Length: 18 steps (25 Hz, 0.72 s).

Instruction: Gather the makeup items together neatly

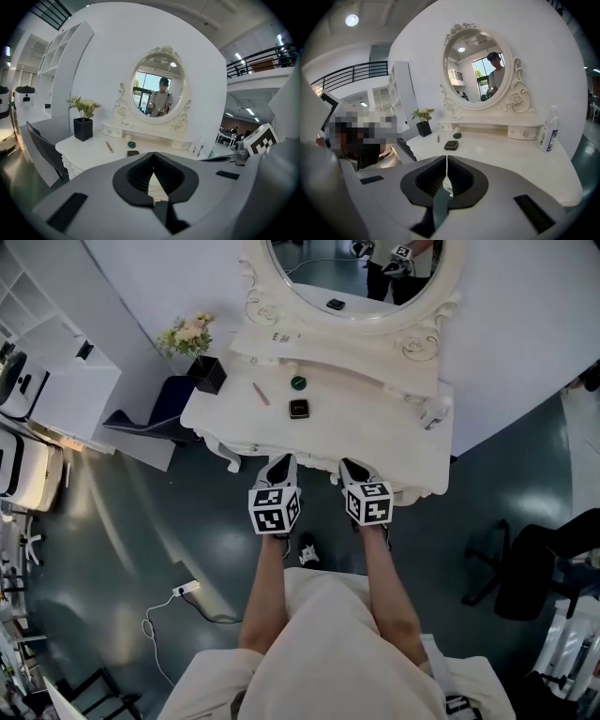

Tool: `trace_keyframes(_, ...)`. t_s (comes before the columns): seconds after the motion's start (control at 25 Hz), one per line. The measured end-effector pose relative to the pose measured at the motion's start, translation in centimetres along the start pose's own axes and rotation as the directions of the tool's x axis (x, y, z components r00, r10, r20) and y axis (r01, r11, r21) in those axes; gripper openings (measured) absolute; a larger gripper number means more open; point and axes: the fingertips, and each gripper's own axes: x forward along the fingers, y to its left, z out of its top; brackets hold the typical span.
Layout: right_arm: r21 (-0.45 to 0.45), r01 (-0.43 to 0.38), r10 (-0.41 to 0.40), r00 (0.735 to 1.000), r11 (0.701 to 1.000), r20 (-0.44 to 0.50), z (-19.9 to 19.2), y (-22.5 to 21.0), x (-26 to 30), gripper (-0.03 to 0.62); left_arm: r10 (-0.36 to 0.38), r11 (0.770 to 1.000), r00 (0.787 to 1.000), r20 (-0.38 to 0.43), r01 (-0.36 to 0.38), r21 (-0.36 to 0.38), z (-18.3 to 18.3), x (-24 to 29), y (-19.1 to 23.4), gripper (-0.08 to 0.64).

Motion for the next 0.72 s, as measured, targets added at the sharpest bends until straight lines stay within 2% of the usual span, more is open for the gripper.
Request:
trace_keyframes(0.36,0.029,0.027,-0.028,1.000,0.999,0.014,1.2,-0.1,3.8,0.044,-0.031,0.999,0.999,-0.032,0.030,-0.023,-0.1,2.9,3.4,0.015)
trace_keyframes(0.72,0.029,0.001,-0.001,1.000,1.000,0.005,2.2,-1.4,7.2,0.044,-0.027,1.000,0.995,-0.092,0.026,-0.014,-1.7,6.4,4.6,0.015)
